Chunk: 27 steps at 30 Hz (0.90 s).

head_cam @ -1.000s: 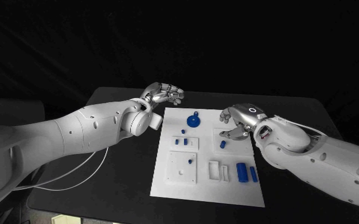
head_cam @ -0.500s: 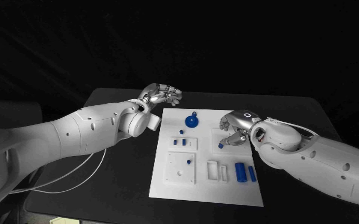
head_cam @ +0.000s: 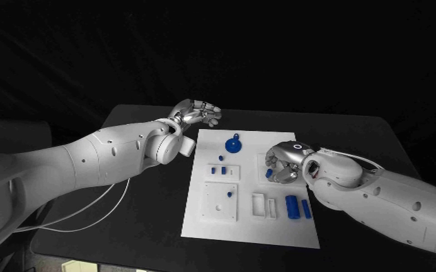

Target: Assemble the parts on the task board

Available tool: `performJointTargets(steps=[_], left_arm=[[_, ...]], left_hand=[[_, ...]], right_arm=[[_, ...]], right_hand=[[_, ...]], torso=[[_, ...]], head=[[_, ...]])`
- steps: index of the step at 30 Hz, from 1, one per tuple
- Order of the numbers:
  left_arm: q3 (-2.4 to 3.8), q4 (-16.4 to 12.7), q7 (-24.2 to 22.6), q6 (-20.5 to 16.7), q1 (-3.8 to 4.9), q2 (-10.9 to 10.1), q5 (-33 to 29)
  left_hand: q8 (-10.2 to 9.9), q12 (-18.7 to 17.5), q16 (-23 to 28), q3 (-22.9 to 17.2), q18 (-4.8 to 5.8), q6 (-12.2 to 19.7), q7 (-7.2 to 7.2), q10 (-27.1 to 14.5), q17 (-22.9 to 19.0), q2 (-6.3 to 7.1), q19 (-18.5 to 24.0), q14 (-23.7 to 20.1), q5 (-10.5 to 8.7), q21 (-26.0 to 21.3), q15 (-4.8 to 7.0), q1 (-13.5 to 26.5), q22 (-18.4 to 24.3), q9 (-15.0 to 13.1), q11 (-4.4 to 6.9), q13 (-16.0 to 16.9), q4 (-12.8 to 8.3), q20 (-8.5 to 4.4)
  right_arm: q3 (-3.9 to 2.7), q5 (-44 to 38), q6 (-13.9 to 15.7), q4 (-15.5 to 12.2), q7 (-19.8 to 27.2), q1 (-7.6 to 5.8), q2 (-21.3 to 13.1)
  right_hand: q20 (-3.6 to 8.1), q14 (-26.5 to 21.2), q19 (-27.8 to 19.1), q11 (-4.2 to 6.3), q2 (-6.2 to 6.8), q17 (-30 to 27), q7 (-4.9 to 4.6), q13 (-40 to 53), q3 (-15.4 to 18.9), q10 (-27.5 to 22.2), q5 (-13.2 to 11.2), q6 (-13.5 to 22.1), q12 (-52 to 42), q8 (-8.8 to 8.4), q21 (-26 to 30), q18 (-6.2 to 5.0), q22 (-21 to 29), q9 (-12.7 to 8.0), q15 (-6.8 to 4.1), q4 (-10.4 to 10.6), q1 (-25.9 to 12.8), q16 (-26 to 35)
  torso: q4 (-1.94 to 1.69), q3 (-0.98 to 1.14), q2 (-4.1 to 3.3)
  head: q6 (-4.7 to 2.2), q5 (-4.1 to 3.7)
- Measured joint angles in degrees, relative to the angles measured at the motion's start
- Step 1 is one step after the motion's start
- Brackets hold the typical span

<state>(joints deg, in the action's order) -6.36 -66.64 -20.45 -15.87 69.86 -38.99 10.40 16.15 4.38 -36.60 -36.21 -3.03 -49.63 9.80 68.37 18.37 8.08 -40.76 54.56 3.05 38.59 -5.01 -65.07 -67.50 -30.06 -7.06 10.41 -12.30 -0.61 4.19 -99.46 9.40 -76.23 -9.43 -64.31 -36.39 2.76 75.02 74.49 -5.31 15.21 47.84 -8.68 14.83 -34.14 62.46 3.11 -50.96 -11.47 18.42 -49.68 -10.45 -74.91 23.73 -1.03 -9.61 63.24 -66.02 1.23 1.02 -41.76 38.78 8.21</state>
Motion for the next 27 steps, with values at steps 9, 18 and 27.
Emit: performJointTargets(steps=[9,18,27], left_arm=[[-0.01,0.1,0.0,0.1,-0.04,0.0,0.0],[-0.01,0.2,0.0,0.1,-0.06,0.0,0.0],[-0.01,0.2,0.0,0.2,-0.07,0.0,0.0]], left_hand=[[0.0,0.0,0.2,0.1,0.01,0.0,0.0,0.0,0.1,-0.17,0.0,0.0,0.0,0.0,0.0,0.2,0.0,0.1,0.0,0.0,0.1,0.0],[0.0,0.0,0.2,0.1,0.03,0.0,0.0,-0.2,0.2,-0.23,0.0,0.0,0.0,0.0,0.0,0.2,0.0,0.0,-0.21,0.0,0.1,0.0],[0.0,0.0,0.2,0.1,0.04,0.0,0.0,-0.2,0.3,-0.23,0.0,0.0,0.0,0.0,0.0,0.2,-0.1,0.0,-0.21,0.0,0.1,0.0]], right_arm=[[0.13,-0.2,-0.4,0.8,0.2,1.03,1.4],[0.1,-0.7,0.0,0.8,0.2,1.25,1.4],[0.13,-2.3,3.6,-0.5,-0.7,1.57,0.7]], right_hand=[[-0.2,-0.2,-0.2,0.46,-2.47,-0.2,0.31,-0.5,-8.0,2.0,0.0,-2.3,-1.3,1.36,-0.3,0.0,0.0,0.4,-0.24,1.9,3.5,-0.2],[-0.31,-0.3,-0.1,1.31,-3.75,-0.3,1.19,-0.8,-12.6,4.2,0.0,-4.3,-2.7,2.21,-1.1,-0.01,0.0,0.9,-0.93,1.2,4.8,-0.5],[0.02,-0.1,-0.4,1.66,-3.83,-0.3,1.95,-0.8,-15.1,5.6,0.0,-6.2,-4.3,3.21,-2.2,0.01,0.0,1.4,-1.91,-0.2,4.9,-0.9]], torso=[[-0.03,0.03,0.01],[0.04,0.07,0.01],[0.03,0.07,0.02]], head=[[0.14,0.04],[0.39,0.02],[0.49,0.06]])
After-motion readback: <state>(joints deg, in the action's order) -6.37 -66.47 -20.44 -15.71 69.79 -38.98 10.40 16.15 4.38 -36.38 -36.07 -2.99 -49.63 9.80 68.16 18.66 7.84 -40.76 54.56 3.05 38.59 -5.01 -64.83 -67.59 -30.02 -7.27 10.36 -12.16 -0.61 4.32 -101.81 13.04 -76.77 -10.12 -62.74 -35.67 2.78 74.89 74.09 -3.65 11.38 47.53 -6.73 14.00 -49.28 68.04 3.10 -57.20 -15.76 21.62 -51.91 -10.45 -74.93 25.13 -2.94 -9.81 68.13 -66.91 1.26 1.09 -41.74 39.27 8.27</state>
